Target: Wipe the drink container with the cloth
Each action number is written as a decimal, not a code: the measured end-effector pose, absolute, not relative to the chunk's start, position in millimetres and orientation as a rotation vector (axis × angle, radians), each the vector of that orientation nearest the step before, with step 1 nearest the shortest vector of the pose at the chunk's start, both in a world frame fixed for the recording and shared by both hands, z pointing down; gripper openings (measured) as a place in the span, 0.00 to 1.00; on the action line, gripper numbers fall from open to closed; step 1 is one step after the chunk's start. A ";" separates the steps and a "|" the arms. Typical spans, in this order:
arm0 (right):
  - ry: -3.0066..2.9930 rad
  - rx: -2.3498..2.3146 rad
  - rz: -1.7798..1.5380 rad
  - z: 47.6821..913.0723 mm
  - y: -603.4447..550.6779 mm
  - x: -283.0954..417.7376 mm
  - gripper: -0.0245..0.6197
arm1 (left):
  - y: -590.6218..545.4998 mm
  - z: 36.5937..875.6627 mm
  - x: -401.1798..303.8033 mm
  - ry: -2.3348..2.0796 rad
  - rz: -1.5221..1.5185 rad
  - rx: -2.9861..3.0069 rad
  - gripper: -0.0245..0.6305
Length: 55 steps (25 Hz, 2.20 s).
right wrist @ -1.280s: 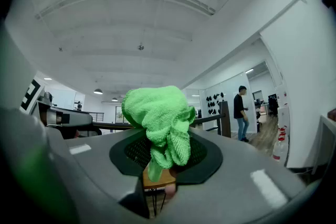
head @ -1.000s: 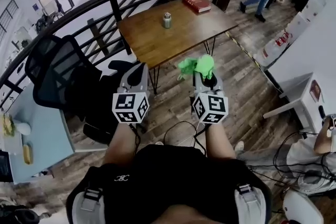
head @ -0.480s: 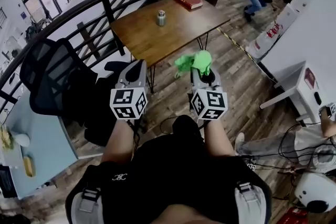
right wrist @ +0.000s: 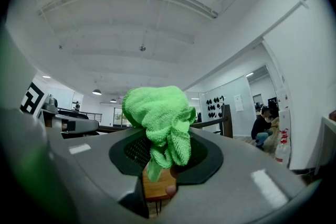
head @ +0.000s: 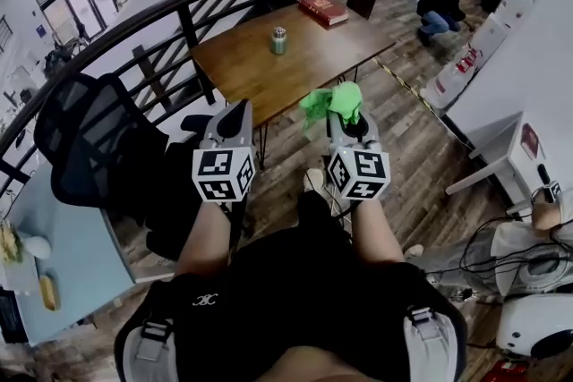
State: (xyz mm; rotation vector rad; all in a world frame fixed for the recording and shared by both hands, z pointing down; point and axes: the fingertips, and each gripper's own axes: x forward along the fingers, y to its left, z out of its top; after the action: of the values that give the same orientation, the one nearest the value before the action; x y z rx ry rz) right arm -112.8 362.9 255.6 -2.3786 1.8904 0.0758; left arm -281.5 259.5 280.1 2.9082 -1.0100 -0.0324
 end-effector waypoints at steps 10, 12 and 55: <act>1.927 -2.341 0.040 280.3 282.4 -60.4 0.21 | 189.6 296.0 -230.1 -1.047 -0.005 2.914 0.12; 1.942 -2.326 0.025 287.1 255.8 -43.7 0.21 | 168.0 301.7 -213.2 -1.059 0.001 2.907 0.12; 2.310 -2.178 -0.295 374.9 -138.2 194.8 0.21 | -178.5 396.6 19.3 -1.158 0.117 2.592 0.14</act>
State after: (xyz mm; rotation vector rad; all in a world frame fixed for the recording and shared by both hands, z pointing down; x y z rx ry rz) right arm 194.8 -138.2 374.9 -2.1775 2.3105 -0.2951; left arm 19.3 -178.5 396.6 2.5918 -1.1583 0.1167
